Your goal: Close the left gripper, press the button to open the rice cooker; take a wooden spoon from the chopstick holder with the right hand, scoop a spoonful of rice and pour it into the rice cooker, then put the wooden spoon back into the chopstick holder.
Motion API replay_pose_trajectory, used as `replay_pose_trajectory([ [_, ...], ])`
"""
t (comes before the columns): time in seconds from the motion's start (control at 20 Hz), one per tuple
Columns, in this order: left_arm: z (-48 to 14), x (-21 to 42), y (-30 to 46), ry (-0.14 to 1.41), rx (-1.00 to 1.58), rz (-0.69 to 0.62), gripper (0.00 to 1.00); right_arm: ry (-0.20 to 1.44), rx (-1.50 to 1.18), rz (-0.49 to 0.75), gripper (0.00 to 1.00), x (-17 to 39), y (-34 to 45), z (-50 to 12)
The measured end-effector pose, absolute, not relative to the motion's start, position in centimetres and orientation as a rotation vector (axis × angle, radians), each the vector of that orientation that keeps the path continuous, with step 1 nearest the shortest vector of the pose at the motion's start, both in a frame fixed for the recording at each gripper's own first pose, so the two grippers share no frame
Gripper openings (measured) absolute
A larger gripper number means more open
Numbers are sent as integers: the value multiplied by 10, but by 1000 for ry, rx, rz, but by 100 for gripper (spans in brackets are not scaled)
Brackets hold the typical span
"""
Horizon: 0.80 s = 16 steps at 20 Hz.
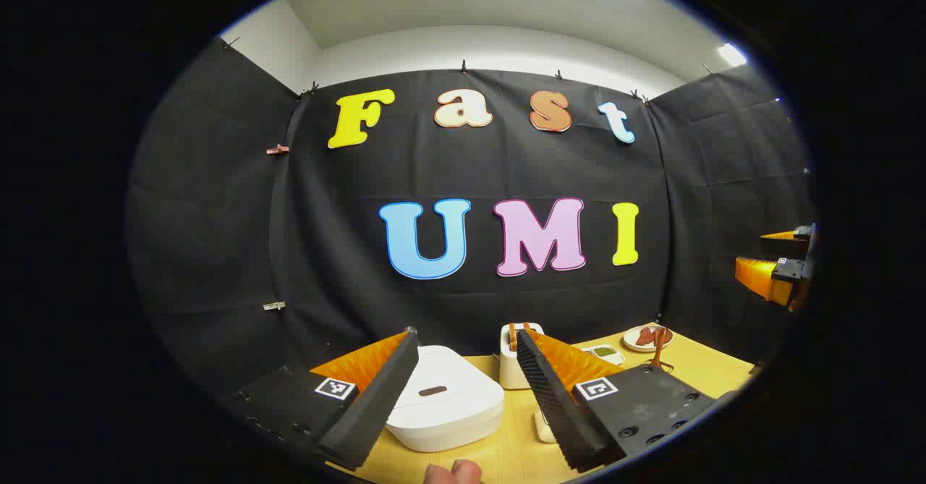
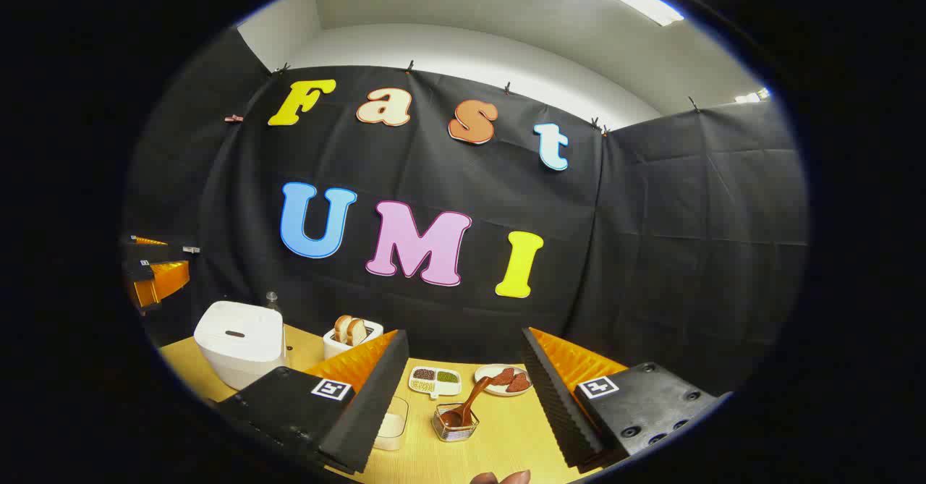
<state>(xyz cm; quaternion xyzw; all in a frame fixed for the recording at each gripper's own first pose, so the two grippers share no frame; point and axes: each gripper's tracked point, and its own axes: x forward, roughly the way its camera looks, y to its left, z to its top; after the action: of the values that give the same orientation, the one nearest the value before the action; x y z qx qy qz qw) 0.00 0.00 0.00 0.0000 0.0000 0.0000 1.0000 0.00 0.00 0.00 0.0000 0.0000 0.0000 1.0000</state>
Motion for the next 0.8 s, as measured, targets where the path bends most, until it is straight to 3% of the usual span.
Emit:
replay_pose_trajectory([
  [0.8, -7, 11, -1, 15, 1, 7, 95, -15, -44, 4, 97, 10, 5, 1],
])
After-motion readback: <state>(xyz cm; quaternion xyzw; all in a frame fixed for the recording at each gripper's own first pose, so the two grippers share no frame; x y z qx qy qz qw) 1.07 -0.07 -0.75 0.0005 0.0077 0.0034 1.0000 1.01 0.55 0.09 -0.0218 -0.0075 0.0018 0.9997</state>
